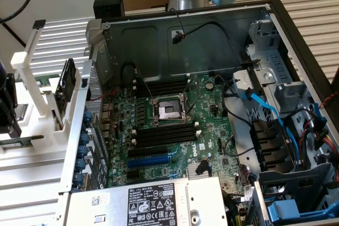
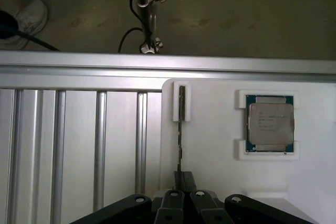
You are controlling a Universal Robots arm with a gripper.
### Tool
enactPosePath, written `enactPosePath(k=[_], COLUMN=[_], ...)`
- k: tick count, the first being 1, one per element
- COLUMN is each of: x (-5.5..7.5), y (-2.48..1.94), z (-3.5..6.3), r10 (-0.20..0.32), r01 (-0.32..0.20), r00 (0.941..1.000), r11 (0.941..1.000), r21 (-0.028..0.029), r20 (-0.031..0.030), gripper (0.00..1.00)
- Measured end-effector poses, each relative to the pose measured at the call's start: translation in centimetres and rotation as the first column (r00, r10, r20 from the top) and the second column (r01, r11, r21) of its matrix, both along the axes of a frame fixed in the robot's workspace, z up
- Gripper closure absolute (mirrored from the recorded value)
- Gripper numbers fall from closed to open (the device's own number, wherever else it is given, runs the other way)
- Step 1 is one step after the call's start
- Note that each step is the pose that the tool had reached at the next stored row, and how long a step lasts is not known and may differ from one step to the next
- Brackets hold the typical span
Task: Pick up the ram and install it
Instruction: 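Pick up the ram and move it above insertion slot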
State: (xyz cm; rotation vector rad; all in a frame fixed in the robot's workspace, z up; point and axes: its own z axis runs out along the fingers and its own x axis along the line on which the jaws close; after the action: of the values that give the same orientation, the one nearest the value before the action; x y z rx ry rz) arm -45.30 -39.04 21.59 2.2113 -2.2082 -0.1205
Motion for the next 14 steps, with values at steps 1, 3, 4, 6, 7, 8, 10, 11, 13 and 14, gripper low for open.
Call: enactPosePath(k=[1, 3, 4, 6, 7, 8, 10, 11, 13, 14], x=[0.00, 0.00, 0.00, 0.00, 0.00, 0.00, 0.00, 0.00, 0.00, 0.00], y=[0.00, 0.00, 0.00, 0.00, 0.00, 0.00, 0.00, 0.00, 0.00, 0.00], z=[0.00, 0.00, 0.00, 0.00, 0.00, 0.00, 0.00, 0.00, 0.00, 0.00], r10=[0.000, 0.000, 0.000, 0.000, 0.000, 0.000, 0.000, 0.000, 0.000, 0.000], r01=[0.000, 0.000, 0.000, 0.000, 0.000, 0.000, 0.000, 0.000, 0.000, 0.000], r00=[1.0000, 1.0000, 1.0000, 1.0000, 1.0000, 1.0000, 1.0000, 1.0000, 1.0000, 1.0000], r11=[1.0000, 1.0000, 1.0000, 1.0000, 1.0000, 1.0000, 1.0000, 1.0000, 1.0000, 1.0000], r21=[0.0000, 0.0000, 0.0000, 0.0000, 0.0000, 0.0000, 0.0000, 0.0000, 0.0000, 0.0000], r20=[0.0000, 0.0000, 0.0001, 0.0000, 0.0000, 0.0000, 0.0000, 0.0001, 0.0000, 0.0001], gripper=[0.90, 0.90, 0.90, 0.90, 0.90, 0.90, 0.90, 0.90, 0.83, 0.83])
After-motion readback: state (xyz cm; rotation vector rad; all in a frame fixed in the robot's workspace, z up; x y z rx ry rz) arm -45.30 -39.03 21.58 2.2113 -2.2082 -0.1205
